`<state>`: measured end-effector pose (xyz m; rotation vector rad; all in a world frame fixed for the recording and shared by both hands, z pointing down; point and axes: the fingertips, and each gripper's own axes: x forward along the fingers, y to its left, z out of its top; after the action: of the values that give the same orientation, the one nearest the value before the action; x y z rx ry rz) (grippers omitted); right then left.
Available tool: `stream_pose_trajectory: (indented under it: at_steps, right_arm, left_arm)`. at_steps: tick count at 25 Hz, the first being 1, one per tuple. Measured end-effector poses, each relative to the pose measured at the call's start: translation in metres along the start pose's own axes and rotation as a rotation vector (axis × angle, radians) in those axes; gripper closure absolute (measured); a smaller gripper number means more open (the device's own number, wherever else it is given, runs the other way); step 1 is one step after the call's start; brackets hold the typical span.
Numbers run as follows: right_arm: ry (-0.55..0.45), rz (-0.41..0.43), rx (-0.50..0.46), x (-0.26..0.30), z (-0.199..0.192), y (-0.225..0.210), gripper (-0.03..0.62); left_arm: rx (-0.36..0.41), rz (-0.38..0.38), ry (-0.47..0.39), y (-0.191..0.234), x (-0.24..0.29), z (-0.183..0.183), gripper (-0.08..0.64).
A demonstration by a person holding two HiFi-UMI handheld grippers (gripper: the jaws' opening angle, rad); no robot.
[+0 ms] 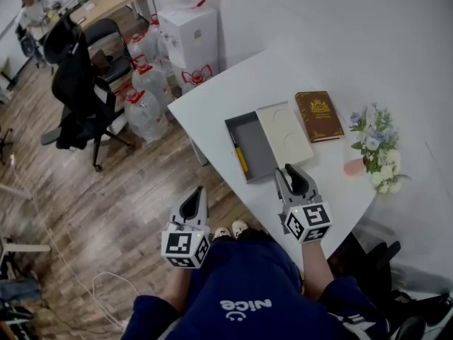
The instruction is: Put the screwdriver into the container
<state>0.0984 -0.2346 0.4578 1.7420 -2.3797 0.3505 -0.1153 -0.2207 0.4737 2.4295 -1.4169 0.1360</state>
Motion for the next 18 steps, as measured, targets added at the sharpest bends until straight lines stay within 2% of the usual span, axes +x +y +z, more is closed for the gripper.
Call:
stream_pose_trajectory:
  at_steps: [5,11,18]
  right_arm:
    - [0.017,-0.064,0.063,-0.026,-0.024,-0.003,0.468]
    - [0.038,-0.094,0.055,-0.038,-0.038,-0.004,0.471]
    - [0.015,-0.092,0.038,-0.039,-0.031,-0.001,0.548]
  left_arm:
    - [0.008,-0.045,-0.005,-0.014,0.002,-0.004,0.543]
    - [0.006,-0.053,-0.002,-0.02,0.001,-0.008,0.543]
    - [0.027,-0.038,-0.009,-0.017,-0.001,-0.007,0.543]
